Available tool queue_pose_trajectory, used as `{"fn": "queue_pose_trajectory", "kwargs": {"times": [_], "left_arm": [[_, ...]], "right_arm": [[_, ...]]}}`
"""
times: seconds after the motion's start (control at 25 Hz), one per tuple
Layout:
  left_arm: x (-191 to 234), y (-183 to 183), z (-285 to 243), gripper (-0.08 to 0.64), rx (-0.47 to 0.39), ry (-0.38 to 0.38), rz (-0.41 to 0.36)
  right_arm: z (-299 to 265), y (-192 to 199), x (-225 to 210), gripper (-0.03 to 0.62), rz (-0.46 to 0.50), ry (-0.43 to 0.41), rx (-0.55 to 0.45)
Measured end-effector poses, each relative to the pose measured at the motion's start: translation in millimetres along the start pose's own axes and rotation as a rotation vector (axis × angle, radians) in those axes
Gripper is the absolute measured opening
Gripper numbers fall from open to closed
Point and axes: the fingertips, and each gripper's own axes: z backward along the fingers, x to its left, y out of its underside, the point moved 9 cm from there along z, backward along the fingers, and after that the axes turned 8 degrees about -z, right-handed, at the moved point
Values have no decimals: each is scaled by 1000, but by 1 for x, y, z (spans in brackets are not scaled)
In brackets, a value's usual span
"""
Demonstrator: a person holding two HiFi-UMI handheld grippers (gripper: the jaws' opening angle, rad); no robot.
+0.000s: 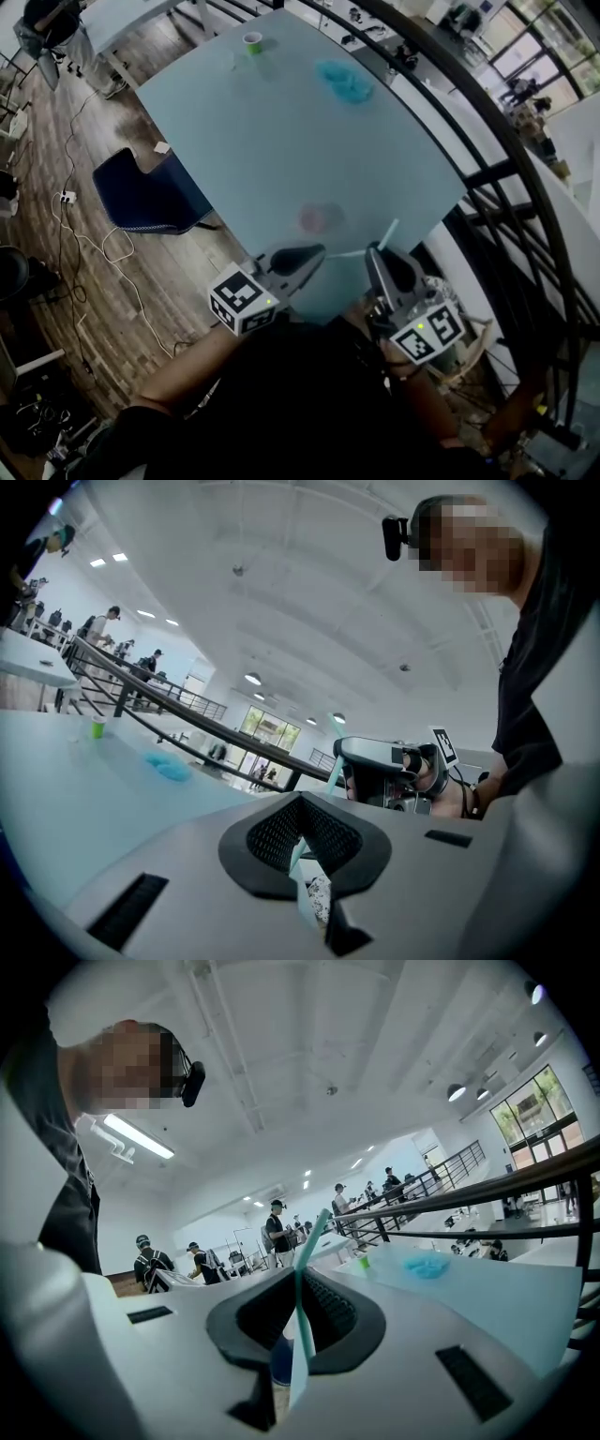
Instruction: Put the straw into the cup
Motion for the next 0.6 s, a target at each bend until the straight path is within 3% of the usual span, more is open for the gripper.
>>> {"fn": "queue_pose_trajectory", "kwargs": {"times": [0.6], "left_arm": [[58, 34, -16, 11, 40, -183, 28]], "right_arm": [[-72, 17, -72, 31, -47, -107, 97]]}}
